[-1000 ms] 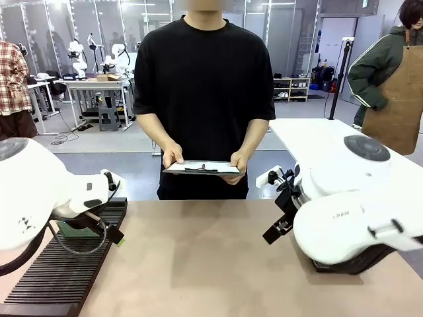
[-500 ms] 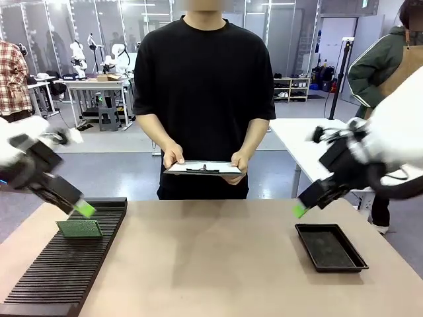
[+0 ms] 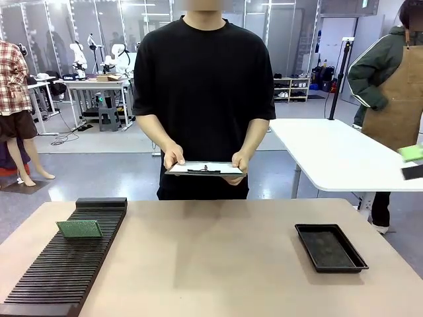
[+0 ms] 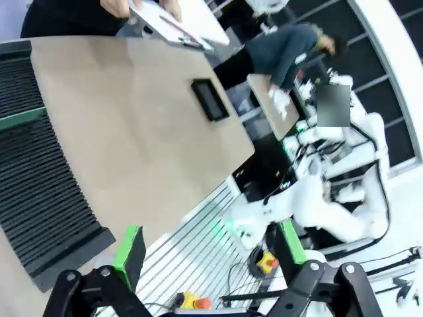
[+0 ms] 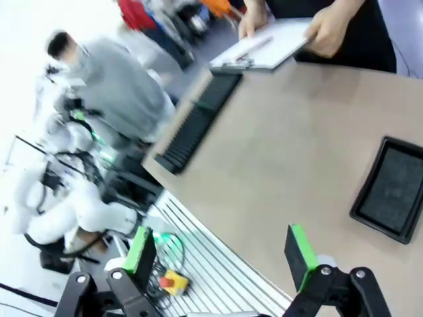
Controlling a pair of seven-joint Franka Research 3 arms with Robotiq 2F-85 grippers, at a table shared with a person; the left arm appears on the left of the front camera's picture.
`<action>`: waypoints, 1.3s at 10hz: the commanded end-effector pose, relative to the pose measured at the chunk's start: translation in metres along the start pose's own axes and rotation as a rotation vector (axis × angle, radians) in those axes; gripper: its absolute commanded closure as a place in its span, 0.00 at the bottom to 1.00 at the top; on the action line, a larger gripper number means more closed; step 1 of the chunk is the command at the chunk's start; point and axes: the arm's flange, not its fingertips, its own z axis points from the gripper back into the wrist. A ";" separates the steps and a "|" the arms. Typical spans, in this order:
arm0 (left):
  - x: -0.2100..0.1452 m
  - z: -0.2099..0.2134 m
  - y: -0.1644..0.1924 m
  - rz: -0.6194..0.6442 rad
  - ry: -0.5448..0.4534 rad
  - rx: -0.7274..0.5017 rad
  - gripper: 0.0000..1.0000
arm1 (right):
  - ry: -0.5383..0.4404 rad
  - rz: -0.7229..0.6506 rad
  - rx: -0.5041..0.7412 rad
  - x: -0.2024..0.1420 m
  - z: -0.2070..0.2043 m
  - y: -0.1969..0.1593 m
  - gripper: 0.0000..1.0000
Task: Inspect the PCB.
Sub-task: Pick up the Blank PCB and present it to the human.
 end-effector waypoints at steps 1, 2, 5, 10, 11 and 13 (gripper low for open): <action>-0.034 0.008 0.020 0.033 -0.115 -0.046 0.00 | -0.105 -0.064 0.051 -0.073 0.001 -0.022 0.00; -0.042 0.007 0.033 0.065 -0.115 -0.040 0.00 | -0.117 -0.075 0.045 -0.082 0.002 -0.031 0.00; -0.032 0.031 0.034 0.080 -0.132 -0.019 0.00 | -0.121 -0.087 0.042 -0.031 0.053 -0.033 0.00; -0.032 0.031 0.034 0.080 -0.132 -0.019 0.00 | -0.121 -0.087 0.042 -0.031 0.053 -0.033 0.00; -0.034 0.029 0.034 0.102 -0.128 0.000 0.00 | -0.121 -0.087 0.042 -0.031 0.053 -0.033 0.00; -0.030 0.004 -0.039 -0.238 0.010 0.393 0.00 | -0.121 -0.087 0.042 -0.031 0.053 -0.033 0.00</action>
